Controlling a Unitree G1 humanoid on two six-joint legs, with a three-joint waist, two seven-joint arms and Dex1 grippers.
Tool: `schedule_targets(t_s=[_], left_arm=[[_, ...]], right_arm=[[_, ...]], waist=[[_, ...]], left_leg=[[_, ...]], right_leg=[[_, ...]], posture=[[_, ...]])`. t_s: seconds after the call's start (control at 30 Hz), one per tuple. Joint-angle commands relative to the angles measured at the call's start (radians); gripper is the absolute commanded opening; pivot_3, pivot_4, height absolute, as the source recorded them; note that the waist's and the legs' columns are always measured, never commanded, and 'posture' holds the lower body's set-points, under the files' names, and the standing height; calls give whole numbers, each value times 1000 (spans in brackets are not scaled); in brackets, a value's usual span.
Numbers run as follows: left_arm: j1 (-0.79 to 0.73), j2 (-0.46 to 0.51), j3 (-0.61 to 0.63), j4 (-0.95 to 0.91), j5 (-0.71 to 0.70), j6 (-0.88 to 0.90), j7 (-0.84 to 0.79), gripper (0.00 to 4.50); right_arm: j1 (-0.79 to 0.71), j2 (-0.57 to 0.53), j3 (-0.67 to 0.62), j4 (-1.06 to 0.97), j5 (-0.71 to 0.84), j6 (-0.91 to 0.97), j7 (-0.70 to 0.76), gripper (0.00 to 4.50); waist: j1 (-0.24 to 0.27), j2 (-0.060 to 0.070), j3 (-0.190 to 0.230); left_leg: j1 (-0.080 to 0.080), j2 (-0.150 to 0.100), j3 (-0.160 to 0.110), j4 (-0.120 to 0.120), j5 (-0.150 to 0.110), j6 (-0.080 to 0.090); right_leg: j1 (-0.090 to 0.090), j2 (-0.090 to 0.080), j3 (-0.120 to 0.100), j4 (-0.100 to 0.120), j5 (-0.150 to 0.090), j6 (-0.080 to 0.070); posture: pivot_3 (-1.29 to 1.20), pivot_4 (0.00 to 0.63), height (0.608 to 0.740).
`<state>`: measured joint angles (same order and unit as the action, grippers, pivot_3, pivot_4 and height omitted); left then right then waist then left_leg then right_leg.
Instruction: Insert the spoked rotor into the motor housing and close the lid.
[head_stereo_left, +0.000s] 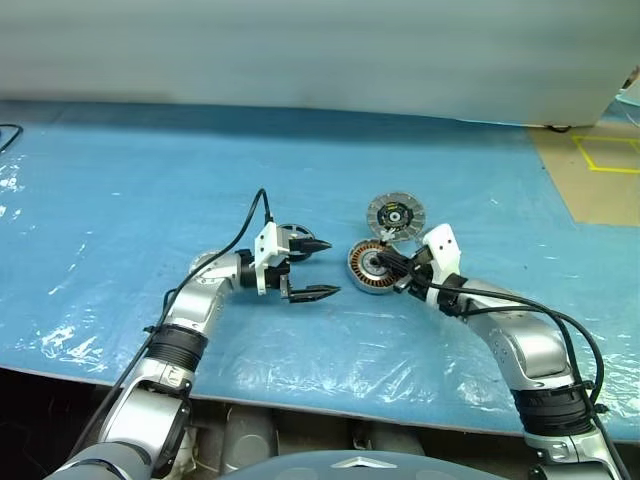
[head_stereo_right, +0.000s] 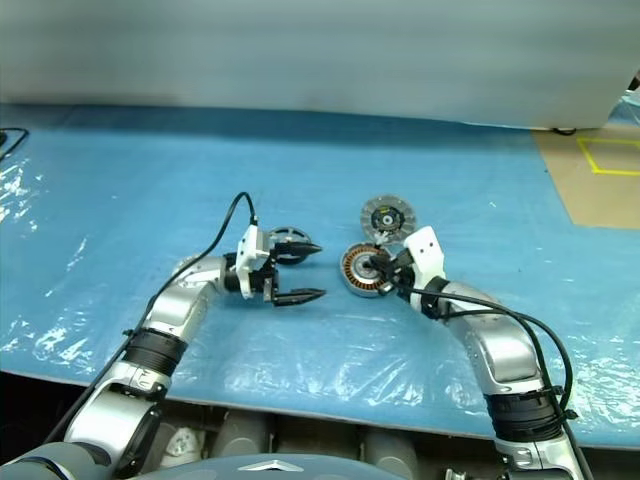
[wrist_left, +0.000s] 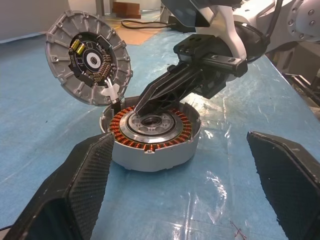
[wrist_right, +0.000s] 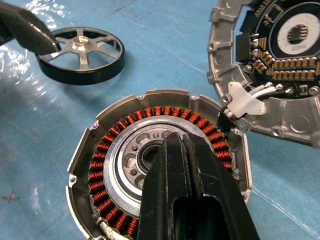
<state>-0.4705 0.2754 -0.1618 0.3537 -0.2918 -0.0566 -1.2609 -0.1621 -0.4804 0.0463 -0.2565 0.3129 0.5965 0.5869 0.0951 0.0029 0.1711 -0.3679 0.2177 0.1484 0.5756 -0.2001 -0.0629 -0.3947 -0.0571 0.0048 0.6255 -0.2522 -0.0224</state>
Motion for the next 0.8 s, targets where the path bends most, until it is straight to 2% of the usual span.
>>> schedule_targets(t_s=[0.03, 0.23, 0.4, 0.57, 0.8], left_arm=[[-9, 1, -2, -25, -8, -1, -1, 4500], [-7, 2, -3, -25, -6, 0, 1, 4500], [-5, 1, -4, -28, -6, 1, 1, 4500], [-9, 4, 0, -23, -5, -3, 1, 4500], [-51, 31, 49, -6, -39, 27, 4, 4500]], right_arm=[[8, -18, 53, -47, -10, -7, 42, 12], [3, -50, 120, -44, -81, -35, 52, 12], [-2, -35, 121, -33, -100, -39, 40, 12], [-11, 35, 30, -51, 1, -32, 41, 12], [-24, 18, -25, -95, 65, -16, 72, 12]], waist=[[-1, 0, 0], [-2, 0, 0], [-2, 0, 0], [-2, 0, 0], [0, 0, 0]], left_leg=[[0, 0, 0, 0, 0, 0], [0, 0, 0, 0, 0, 0], [1, 0, 0, 0, 0, 0], [0, 0, 0, 0, 0, 0], [-1, 0, 0, 0, 0, 0]], right_leg=[[0, 0, 0, 0, 0, 0], [0, 0, 0, 0, 0, 0], [0, 0, 0, 0, 0, 0], [0, 0, 0, 0, 0, 0], [-1, 0, 0, 0, 0, 0]], posture=[[0, 150, 740], [0, 150, 740], [0, 150, 740], [0, 150, 740], [0, 150, 740]])
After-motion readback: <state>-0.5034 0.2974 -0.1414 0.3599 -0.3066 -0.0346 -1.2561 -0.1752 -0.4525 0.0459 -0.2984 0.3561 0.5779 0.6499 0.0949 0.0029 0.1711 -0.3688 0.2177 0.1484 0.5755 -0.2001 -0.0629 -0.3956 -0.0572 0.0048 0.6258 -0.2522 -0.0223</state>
